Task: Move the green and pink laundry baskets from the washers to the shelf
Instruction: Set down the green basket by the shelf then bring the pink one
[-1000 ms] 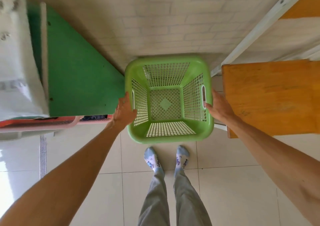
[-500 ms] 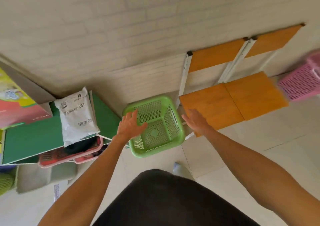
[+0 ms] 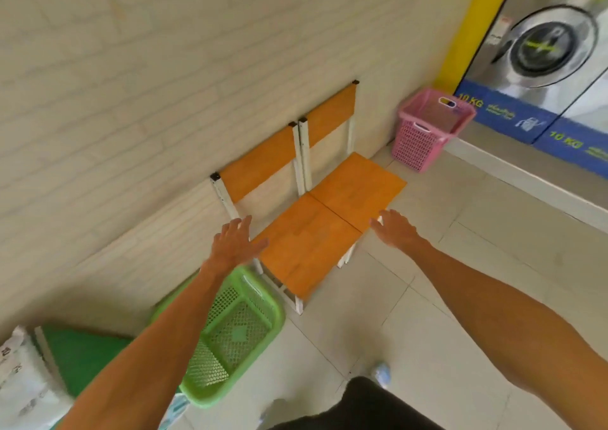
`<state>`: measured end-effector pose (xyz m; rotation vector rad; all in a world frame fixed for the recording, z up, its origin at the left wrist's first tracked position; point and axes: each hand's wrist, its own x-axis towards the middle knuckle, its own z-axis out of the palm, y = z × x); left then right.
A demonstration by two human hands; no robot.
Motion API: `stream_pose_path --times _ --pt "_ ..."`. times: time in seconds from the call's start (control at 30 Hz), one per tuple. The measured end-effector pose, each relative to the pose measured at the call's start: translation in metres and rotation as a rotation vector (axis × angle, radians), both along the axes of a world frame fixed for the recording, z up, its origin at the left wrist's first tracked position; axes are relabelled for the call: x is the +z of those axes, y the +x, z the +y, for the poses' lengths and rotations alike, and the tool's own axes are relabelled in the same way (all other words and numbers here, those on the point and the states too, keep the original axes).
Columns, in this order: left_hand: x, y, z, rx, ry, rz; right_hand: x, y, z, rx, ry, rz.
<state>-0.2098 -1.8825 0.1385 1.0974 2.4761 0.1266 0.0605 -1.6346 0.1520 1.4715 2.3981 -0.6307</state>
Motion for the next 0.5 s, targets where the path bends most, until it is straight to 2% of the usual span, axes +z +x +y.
stream_pose_path --times 0.13,0.37,0.5 --pt "0.011 0.040 0.108 -0.094 0.029 0.050 0.010 0.076 0.075 -0.087 0.033 0.011" --pt "0.019 0.147 0.297 -0.255 0.117 -0.001 0.015 0.219 0.211 -0.318 0.077 0.059" --pt "0.014 0.201 0.373 -0.339 0.110 -0.025 0.011 0.291 0.260 -0.392 0.086 0.036"
